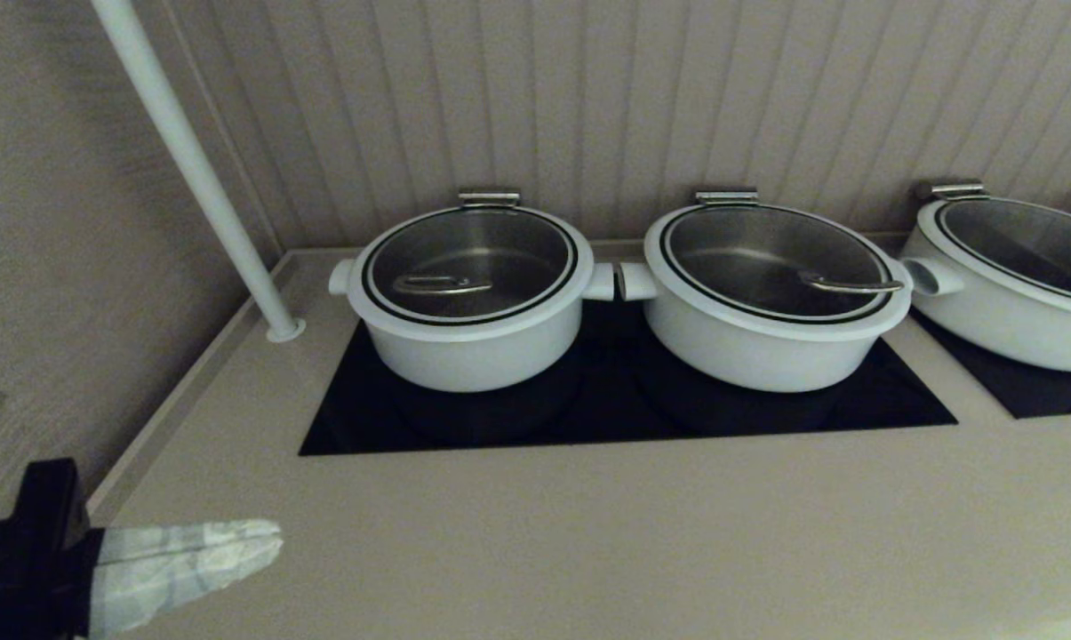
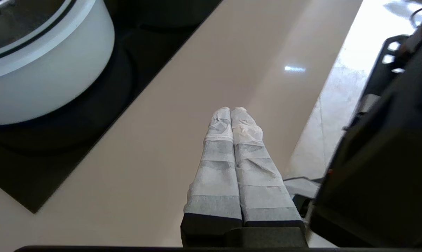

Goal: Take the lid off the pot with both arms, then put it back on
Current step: Open the food pot lid a small opening with the left arm

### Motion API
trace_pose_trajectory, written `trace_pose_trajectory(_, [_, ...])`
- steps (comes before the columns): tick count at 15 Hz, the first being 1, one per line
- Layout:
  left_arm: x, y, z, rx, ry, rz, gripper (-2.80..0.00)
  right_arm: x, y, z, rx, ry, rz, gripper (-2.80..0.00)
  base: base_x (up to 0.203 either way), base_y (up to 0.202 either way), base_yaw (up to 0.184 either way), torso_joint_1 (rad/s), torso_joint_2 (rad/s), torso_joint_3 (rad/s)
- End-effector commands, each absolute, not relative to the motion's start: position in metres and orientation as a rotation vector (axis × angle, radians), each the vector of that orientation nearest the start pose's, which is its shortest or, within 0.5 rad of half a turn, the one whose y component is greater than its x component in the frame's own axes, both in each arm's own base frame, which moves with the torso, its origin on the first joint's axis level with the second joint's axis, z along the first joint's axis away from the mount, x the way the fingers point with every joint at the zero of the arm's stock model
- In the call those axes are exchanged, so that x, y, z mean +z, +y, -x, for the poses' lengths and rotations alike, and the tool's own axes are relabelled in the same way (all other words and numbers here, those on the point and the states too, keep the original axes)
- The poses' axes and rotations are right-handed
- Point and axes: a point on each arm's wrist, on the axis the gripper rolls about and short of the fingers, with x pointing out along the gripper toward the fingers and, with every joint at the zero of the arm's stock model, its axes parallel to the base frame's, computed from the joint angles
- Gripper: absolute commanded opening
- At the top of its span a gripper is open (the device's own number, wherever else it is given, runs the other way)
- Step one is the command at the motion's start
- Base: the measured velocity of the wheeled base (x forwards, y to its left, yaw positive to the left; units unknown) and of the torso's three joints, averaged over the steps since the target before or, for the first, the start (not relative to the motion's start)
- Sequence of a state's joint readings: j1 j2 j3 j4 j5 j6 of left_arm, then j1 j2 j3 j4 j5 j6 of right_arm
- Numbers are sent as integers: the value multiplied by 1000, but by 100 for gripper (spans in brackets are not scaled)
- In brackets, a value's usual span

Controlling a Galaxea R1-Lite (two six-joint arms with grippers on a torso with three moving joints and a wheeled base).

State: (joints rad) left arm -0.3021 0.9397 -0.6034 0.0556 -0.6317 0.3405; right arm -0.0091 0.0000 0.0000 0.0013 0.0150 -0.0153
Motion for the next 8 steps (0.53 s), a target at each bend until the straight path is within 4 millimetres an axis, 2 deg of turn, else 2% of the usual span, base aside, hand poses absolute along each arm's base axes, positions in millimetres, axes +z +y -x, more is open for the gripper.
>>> trace_pose_trajectory(1, [214, -50, -114, -973, 272, -247, -280, 75, 1, 23, 6, 1, 15, -280, 0, 0, 0, 0, 0, 0])
trace_pose_trajectory(8, [221, -64, -147, -906, 283, -280, -280, 75, 1, 23, 6, 1, 17, -280, 0, 0, 0, 0, 0, 0])
